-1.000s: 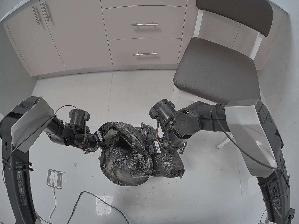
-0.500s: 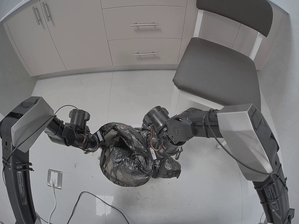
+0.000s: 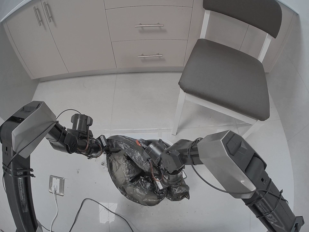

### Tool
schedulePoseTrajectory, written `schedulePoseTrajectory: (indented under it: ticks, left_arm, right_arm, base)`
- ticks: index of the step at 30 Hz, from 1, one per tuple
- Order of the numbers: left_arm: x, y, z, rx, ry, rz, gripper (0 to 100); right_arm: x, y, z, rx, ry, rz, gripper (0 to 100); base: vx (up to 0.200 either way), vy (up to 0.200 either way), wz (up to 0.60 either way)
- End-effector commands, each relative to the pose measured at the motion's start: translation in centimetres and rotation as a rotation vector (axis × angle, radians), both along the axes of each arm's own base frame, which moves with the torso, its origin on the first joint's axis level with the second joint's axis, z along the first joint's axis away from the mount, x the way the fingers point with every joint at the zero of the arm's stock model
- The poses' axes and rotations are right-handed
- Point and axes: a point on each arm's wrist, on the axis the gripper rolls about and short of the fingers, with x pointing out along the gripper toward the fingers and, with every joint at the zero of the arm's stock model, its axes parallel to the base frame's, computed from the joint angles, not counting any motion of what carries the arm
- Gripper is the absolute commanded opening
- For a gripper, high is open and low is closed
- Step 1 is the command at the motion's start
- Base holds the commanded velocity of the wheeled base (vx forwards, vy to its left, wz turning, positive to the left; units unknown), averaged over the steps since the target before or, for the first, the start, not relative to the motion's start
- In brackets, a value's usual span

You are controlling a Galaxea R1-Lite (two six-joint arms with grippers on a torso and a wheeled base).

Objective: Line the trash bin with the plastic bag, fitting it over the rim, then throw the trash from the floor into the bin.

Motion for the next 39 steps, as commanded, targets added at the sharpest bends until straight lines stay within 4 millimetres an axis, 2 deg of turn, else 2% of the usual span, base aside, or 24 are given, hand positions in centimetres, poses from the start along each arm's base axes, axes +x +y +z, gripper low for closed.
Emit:
schedulePoseTrajectory:
  ticks: [1,7,16,18,20,23,27,28,29,31,35,39]
  left_arm:
    - [-0.2,-0.1,-0.2,0.000,0.006,-0.001,0]
    - [-0.2,-0.1,-0.3,0.003,0.008,-0.003,0]
    - [-0.2,-0.5,-0.5,0.018,0.000,0.002,0]
    - [-0.1,-0.6,-0.6,0.022,-0.004,0.004,0]
    - [-0.1,-0.6,-0.6,0.022,-0.004,0.004,0]
    - [-0.4,-0.4,-0.5,0.011,0.001,0.004,0]
    - [-0.4,-0.1,0.4,-0.013,-0.011,0.007,0]
    - [-0.4,-0.1,0.4,-0.015,-0.012,0.006,0]
    - [-0.6,-0.3,1.4,-0.036,-0.028,-0.009,0]
    - [-0.8,-0.5,2.9,-0.067,-0.052,-0.006,0]
    - [-1.1,-1.0,5.1,-0.141,-0.074,-0.016,0]
    - [-1.5,-1.2,5.5,-0.144,-0.073,-0.024,0]
  right_arm:
    - [-0.4,-0.7,-3.7,-0.083,0.086,0.008,0]
    - [-0.4,-1.2,-3.7,-0.104,0.107,0.007,0]
    - [-0.1,-0.6,-2.4,-0.063,0.055,0.040,0]
    - [0.1,-0.1,-1.4,-0.027,0.014,0.043,0]
    - [0.2,-0.1,-1.3,-0.025,0.011,0.043,0]
    - [0.4,0.6,1.3,0.038,-0.066,0.058,0]
    - [0.3,1.0,4.0,0.082,-0.121,0.073,0]
    - [0.3,1.0,4.1,0.083,-0.122,0.073,0]
    - [0.4,1.1,5.3,0.108,-0.151,0.074,0]
    - [0.4,1.1,6.2,0.125,-0.171,0.074,0]
    - [0.1,1.4,7.7,0.136,-0.210,0.078,0]
    - [-0.1,2.0,8.3,0.158,-0.247,0.086,0]
  base:
    - [0.000,0.000,0.00]
    - [0.000,0.000,0.00]
    - [0.000,0.000,0.00]
    - [0.000,0.000,0.00]
    - [0.000,0.000,0.00]
    - [0.000,0.000,0.00]
    - [0.000,0.000,0.00]
    - [0.000,0.000,0.00]
    - [0.000,0.000,0.00]
    - [0.000,0.000,0.00]
    - [0.000,0.000,0.00]
    - [0.000,0.000,0.00]
